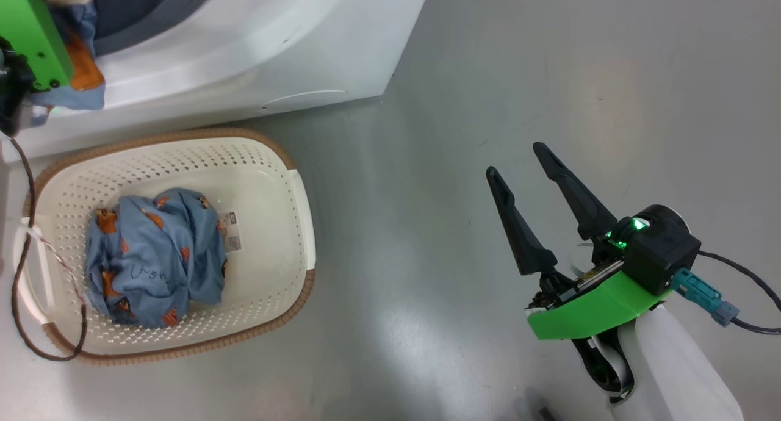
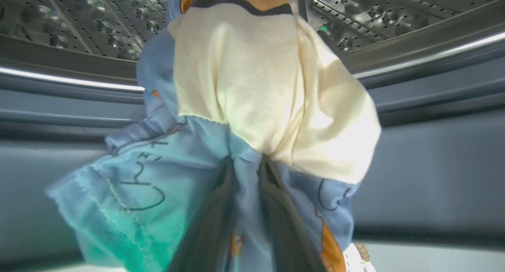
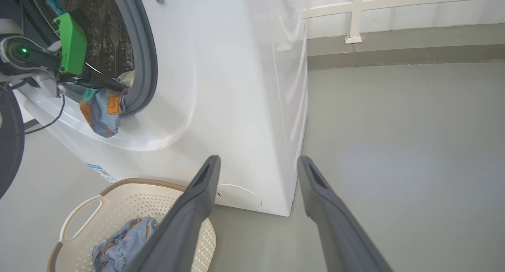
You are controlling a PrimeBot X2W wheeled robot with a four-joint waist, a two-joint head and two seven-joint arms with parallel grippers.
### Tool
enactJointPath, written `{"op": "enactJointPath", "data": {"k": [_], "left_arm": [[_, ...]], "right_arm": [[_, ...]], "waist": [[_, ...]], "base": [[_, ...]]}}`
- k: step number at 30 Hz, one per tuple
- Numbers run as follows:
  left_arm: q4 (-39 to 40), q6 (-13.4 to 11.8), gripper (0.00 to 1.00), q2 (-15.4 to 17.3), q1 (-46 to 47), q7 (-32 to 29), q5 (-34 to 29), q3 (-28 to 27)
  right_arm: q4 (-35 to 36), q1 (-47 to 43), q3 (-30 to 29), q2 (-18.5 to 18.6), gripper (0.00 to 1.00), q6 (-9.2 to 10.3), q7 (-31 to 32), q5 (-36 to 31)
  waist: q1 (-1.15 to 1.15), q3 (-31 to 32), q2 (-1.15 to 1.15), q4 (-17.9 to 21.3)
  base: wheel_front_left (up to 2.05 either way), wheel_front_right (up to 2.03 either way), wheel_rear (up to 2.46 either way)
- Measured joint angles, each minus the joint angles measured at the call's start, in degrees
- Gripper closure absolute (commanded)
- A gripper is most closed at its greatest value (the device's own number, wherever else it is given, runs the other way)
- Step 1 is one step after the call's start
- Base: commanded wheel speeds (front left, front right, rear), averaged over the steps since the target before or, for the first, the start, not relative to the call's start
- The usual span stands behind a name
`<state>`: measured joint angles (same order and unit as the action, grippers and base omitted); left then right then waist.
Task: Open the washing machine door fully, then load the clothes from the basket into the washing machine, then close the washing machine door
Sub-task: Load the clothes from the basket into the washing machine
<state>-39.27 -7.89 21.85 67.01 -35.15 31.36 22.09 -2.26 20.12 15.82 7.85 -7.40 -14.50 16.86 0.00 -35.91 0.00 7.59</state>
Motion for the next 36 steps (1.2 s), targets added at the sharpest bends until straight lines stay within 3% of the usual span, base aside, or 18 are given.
{"op": "enactJointPath", "data": {"k": [7,18,36], "left_arm": [[1.57,-0.69,1.00,0.64,0.25,0.82,-0.09,0.20],[3.87,-2.03,1.00,3.01,4.99,11.89,-1.89,-2.27],[-1.60,-3.80,1.00,6.38,15.35,33.93,-4.33,-7.58]], "right_arm": [[0.07,0.37,0.04,0.00,0.00,0.00,0.00,0.48],[0.71,2.00,1.08,-0.01,0.00,0.00,-0.08,0.97],[0.67,5.30,5.47,-1.55,0.00,0.00,-0.24,3.39]], "waist": [[0.00,-0.46,0.00,0.20],[0.00,-2.28,0.00,1.43],[0.00,-7.78,0.00,8.93]], "base": [[0.00,0.00,0.00],[0.00,0.00,0.00],[0.00,0.00,0.00]]}}
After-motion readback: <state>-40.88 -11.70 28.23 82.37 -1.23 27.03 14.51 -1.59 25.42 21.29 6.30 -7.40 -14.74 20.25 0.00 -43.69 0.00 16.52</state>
